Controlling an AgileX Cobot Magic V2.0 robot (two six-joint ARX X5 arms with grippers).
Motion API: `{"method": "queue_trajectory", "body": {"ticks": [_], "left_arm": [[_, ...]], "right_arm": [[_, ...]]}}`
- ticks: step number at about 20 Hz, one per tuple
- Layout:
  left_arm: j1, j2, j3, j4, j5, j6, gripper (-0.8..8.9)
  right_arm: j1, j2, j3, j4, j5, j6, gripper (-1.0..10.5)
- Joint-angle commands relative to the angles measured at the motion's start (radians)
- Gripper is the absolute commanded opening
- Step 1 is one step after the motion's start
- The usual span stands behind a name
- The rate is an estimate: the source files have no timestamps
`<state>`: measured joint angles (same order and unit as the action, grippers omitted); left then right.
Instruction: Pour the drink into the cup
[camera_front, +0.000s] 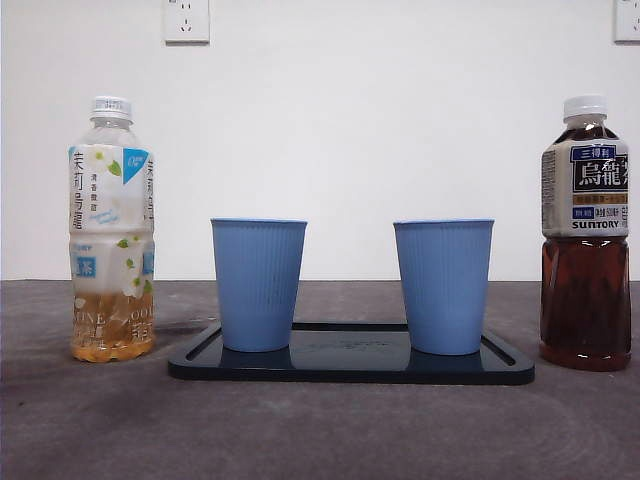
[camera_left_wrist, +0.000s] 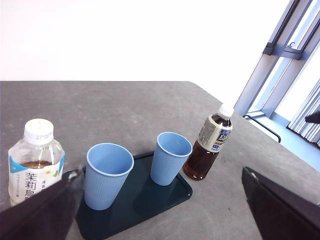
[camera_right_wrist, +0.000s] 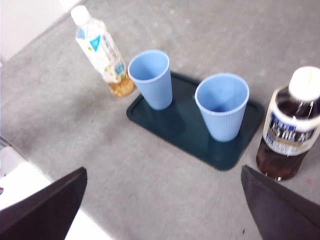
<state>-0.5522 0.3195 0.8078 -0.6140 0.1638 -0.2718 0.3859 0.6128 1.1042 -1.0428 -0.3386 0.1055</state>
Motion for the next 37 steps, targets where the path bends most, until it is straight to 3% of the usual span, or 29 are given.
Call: {"method": "queue_trajectory", "body": {"ticks": [1,2,13,15,16,19,22,27,29,37], "left_arm": [[-0.005,0.0,0.007,-0.018,0.005,0.034,1.86],[-0.005,0.005,0.006,-0.035,0.001,0.045,0.26],[0.002,0.003,-0.011,-0.024,-0.002,0.053,0.29],[0.128,-0.04,-0.076,0.022,0.007,0.301,0.28],[0.23,-0.077,-0.164,0.071,0.01,0.337,0.28],[0.468,-0.197,-0.486,0.282,0.009,0.325,0.28],[0.569,-0.317,-0.689,0.329,-0.003,0.247,0.28],[0.575,-0.317,-0.775,0.372,-0.116,0.174,0.28],[0.575,-0.317,-0.793,0.431,-0.116,0.181,0.28],[0.575,-0.314,-0.792,0.428,-0.116,0.181,0.28]], "right_arm": [[0.006,0.006,0.019,0.017,-0.002,-0.023,0.9],[0.006,0.007,0.019,0.018,-0.001,-0.048,0.3],[0.006,0.005,0.02,0.025,-0.002,-0.045,0.2],[0.006,0.005,0.02,0.025,-0.001,-0.045,0.2],[0.006,0.005,0.02,0.025,-0.001,-0.045,0.2],[0.006,0.005,0.02,0.025,-0.002,-0.045,0.2],[0.006,0.005,0.02,0.025,-0.001,-0.045,0.2],[0.005,0.004,0.02,0.026,-0.001,-0.045,0.2],[0.005,0.005,0.02,0.026,-0.001,-0.045,0.2],[0.005,0.005,0.02,0.026,-0.002,-0.045,0.2]]}}
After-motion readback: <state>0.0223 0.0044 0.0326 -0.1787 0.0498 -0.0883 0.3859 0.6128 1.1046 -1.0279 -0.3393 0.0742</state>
